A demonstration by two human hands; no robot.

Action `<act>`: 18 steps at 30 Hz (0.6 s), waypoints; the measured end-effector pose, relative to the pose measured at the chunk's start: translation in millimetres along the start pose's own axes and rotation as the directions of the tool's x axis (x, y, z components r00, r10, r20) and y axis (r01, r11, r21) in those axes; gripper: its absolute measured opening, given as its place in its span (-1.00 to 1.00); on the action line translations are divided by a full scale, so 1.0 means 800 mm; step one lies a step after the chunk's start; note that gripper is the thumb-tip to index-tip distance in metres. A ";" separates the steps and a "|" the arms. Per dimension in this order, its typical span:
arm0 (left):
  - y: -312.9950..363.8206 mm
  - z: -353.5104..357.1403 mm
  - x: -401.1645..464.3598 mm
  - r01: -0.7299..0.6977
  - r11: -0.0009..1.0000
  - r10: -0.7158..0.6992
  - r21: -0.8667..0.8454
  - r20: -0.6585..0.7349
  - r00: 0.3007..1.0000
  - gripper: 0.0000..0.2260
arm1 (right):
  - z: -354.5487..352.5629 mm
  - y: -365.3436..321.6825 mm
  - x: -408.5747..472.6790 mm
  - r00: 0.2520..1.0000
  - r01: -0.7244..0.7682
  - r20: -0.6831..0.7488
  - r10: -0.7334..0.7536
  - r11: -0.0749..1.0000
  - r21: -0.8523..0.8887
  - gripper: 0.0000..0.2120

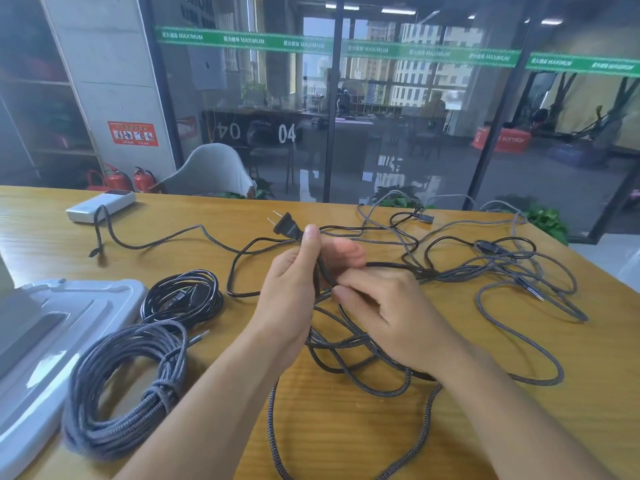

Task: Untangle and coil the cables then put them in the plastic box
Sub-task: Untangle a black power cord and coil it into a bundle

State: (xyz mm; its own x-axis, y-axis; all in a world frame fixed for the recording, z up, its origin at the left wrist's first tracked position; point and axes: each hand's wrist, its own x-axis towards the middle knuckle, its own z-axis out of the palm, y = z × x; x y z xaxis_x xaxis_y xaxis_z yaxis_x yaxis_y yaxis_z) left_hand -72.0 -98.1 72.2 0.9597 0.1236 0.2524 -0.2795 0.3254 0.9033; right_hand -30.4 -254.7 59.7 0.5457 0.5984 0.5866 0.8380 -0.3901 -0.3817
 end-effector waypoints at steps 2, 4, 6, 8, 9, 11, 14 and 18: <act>0.004 0.000 -0.001 0.040 0.998 -0.040 -0.041 0.018 0.999 -0.55 | 0.008 -0.005 0.001 0.999 -0.015 0.036 0.013 0.999 0.052 -0.76; 0.011 -0.003 -0.001 0.077 0.993 -0.074 -0.090 0.038 0.997 -0.56 | 0.008 -0.009 0.002 0.996 -0.032 0.083 0.021 0.990 0.138 -0.74; 0.017 -0.005 -0.002 0.097 0.987 -0.089 -0.125 0.070 0.994 -0.56 | 0.002 -0.011 0.002 0.992 -0.064 0.125 0.037 0.973 0.220 -0.72; 0.023 -0.007 -0.001 0.107 0.982 -0.093 -0.154 0.091 0.991 -0.58 | -0.005 -0.006 0.002 0.981 -0.115 0.181 0.073 0.966 0.232 -0.70; 0.026 -0.009 -0.001 0.109 0.978 -0.093 -0.175 0.096 0.991 -0.58 | -0.009 0.000 0.002 0.971 -0.141 0.218 0.095 0.968 0.207 -0.70; 0.034 -0.016 0.001 0.116 0.966 -0.096 -0.230 0.099 0.991 -0.56 | -0.015 0.020 -0.001 0.946 -0.199 0.282 0.161 0.973 0.115 -0.68; 0.047 -0.028 0.003 0.132 0.953 -0.108 -0.274 0.101 0.989 -0.55 | -0.028 0.051 -0.006 0.919 -0.307 0.258 0.298 0.952 -0.004 -0.74; 0.054 -0.036 0.002 0.152 0.957 -0.125 -0.247 0.121 0.985 -0.56 | -0.044 0.068 -0.004 0.912 -0.343 0.203 0.355 0.935 -0.096 -0.82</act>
State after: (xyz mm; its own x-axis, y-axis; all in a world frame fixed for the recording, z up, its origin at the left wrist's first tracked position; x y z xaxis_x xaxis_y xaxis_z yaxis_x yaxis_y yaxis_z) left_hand -83.6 -57.1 101.5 0.9836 -0.0321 0.1776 -0.1292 0.5614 0.8174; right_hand 13.3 -302.8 62.2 0.7958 0.5493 0.2547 0.5961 -0.6369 -0.4889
